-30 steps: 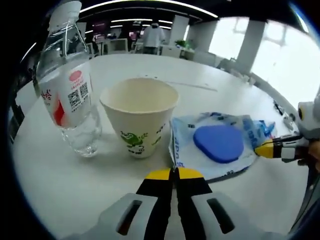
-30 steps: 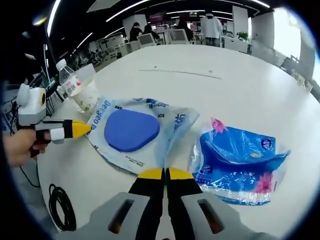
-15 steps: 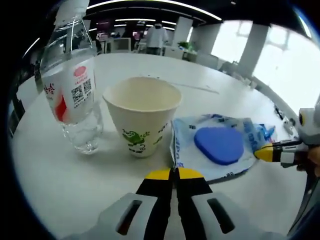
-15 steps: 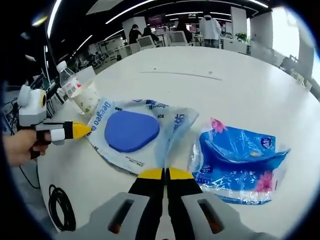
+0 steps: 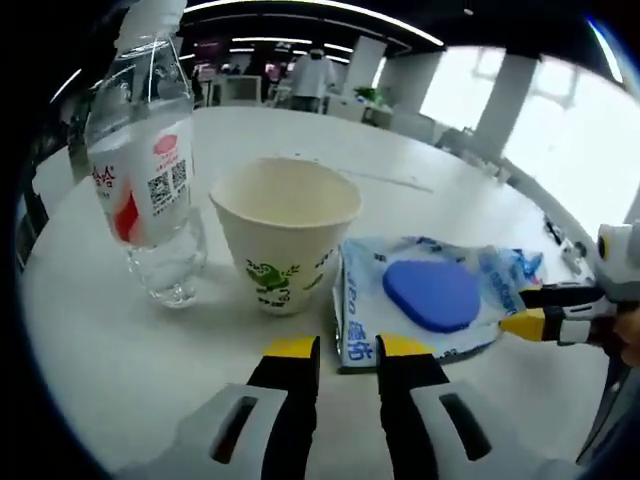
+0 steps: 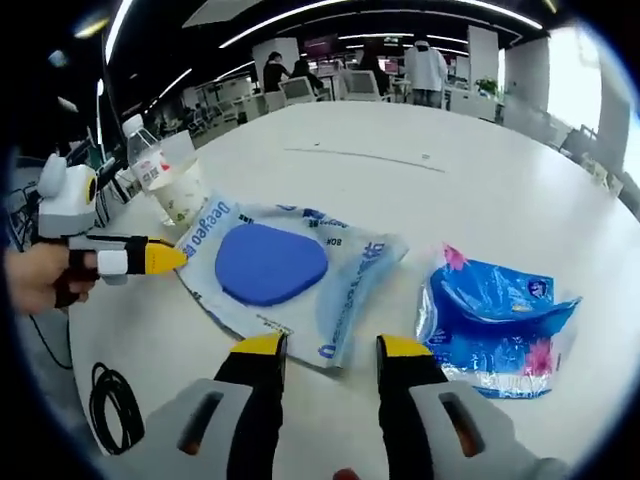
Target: Arrange the tabletop items into an orderly group along one side of the table until the central work area is clear of visible clutter.
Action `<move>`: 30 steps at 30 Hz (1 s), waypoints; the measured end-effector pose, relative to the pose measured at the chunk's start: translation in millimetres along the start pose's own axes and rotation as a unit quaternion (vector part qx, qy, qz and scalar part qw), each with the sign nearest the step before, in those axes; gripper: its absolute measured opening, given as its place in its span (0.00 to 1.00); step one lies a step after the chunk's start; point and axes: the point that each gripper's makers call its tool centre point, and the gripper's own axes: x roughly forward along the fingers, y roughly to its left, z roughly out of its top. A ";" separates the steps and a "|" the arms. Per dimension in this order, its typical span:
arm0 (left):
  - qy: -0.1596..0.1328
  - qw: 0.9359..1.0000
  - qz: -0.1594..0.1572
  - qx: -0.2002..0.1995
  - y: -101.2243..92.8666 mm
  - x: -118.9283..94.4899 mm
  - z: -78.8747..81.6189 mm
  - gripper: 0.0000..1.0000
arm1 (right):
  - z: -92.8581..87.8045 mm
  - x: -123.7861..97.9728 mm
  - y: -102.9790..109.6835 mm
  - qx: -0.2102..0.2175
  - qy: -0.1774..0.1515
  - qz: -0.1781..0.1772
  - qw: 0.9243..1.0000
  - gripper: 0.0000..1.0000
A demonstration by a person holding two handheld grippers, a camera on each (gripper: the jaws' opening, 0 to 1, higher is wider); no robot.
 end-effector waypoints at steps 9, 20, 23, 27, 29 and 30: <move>-0.007 1.000 0.001 -0.015 1.3 -16.7 5.5 0.26 | -1.1 -16.9 15.7 -0.008 -0.005 0.018 1.000 0.36; -0.027 0.999 0.018 -0.011 16.5 -53.7 26.3 0.31 | 0.4 -48.5 17.2 -0.010 -0.019 0.018 1.000 0.38; -0.035 0.999 0.023 -0.027 16.5 -61.8 29.6 0.30 | 3.2 -54.7 17.0 -0.006 -0.023 0.017 1.000 0.39; -0.041 0.999 0.025 -0.024 16.4 -66.8 31.5 0.30 | 6.5 -65.5 20.5 -0.013 -0.025 0.018 0.999 0.39; -0.044 0.998 0.024 -0.026 17.6 -69.4 33.1 0.30 | 8.1 -66.7 19.6 -0.014 -0.028 0.017 0.999 0.39; -0.045 0.998 0.025 -0.026 18.0 -70.7 33.8 0.30 | 8.4 -68.0 19.7 -0.013 -0.030 0.017 0.999 0.40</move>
